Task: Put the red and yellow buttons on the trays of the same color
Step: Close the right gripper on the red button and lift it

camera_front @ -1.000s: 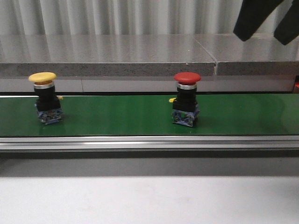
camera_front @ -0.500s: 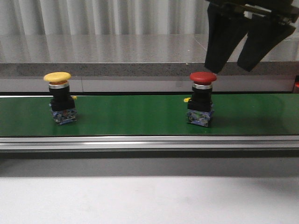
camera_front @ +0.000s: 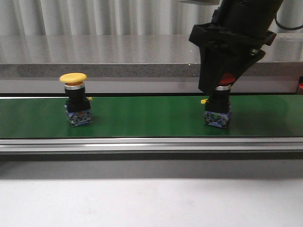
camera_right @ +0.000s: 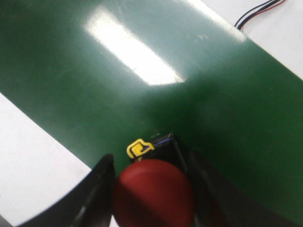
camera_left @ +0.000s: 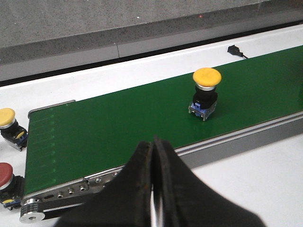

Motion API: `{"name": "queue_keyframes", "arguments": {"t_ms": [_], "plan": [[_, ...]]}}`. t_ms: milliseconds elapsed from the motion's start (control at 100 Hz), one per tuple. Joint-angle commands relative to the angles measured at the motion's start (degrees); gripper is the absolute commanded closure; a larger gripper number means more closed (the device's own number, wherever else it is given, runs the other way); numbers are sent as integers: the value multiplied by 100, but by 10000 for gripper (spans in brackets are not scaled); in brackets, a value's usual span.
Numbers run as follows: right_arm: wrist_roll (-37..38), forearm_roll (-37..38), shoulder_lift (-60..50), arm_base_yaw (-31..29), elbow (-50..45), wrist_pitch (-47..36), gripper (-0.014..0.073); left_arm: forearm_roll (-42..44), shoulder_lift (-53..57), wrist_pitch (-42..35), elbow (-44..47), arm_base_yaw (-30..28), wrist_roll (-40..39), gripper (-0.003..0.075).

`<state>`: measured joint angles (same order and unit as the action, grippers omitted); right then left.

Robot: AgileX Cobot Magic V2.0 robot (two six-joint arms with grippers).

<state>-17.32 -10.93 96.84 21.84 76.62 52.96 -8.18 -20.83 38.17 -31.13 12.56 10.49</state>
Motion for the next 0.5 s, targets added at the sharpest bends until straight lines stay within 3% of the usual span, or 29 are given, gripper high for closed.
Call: {"name": "queue_keyframes", "arguments": {"t_ms": [0,150,310,490], "plan": [[-78,-19,-236,-10,185,-159,421,-56,-37,-413,-144,40,-4,741],[-70,-19,-269,-32,185,-50,524,-56,-37,-413,-144,40,-4,741],[94,-19,-490,-219,185,-31,531,-56,-37,-413,-144,40,-4,741],[259,-19,-829,-893,185,-77,531,-56,-37,-413,-144,40,-4,741]]}}
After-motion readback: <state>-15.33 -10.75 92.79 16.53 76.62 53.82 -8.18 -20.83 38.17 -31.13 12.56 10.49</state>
